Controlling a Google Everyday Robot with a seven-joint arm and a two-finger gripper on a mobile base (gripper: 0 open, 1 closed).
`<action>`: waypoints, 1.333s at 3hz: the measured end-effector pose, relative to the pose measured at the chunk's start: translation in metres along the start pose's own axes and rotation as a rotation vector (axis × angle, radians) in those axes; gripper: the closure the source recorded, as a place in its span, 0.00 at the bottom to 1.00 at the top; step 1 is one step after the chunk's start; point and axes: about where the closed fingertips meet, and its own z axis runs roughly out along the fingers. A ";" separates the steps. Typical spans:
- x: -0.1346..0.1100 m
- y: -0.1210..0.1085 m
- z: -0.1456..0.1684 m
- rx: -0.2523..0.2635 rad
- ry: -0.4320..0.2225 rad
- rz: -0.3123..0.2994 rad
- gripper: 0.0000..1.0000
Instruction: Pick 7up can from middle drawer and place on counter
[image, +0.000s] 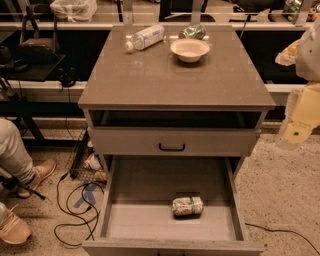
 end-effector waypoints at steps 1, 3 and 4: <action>0.000 0.000 0.002 0.001 -0.003 0.000 0.00; -0.026 0.021 0.075 -0.036 -0.115 -0.053 0.00; -0.069 0.056 0.175 -0.097 -0.159 -0.136 0.00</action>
Offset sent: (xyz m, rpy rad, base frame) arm 0.0090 0.0151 -0.0488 0.0849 -0.0156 0.0219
